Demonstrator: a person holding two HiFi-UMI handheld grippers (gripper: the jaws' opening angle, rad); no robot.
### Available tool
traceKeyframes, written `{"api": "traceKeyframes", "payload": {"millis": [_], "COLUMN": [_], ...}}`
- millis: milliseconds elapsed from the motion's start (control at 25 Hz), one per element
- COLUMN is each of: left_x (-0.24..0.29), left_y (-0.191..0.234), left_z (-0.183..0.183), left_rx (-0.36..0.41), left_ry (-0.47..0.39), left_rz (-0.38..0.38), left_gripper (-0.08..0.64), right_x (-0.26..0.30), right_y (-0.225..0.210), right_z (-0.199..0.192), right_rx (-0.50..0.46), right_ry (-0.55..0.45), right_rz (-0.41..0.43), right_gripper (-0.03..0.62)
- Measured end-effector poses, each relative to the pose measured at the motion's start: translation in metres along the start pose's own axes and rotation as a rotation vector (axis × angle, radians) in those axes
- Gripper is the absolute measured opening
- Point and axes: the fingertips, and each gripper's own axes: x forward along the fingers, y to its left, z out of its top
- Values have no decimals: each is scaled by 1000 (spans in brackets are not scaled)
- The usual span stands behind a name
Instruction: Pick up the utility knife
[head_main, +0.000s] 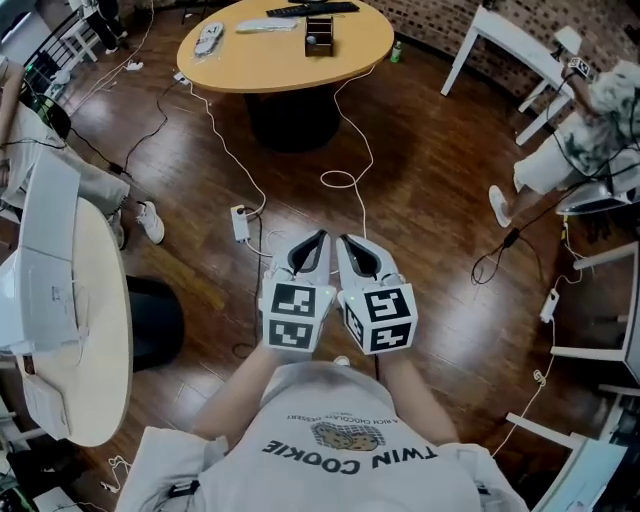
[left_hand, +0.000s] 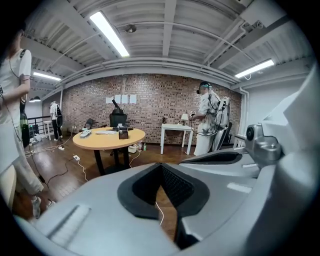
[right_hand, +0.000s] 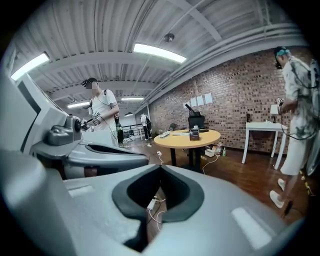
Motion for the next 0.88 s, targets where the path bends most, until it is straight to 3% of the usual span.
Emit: {"api": "traceKeyframes", "payload": {"millis": [560, 880], "left_x": [44, 66], "left_y": [107, 131], "left_z": [32, 39], "left_rx": [-3, -14], "left_ry": [-13, -16], "left_rz": [-66, -93], "left_gripper": [6, 6], "right_x": [111, 143], "right_y": [17, 13], "right_z": [48, 60], "right_rx": [-6, -10], "right_ry": [16, 21], "right_rz": [-52, -71], "right_gripper": [2, 2]}}
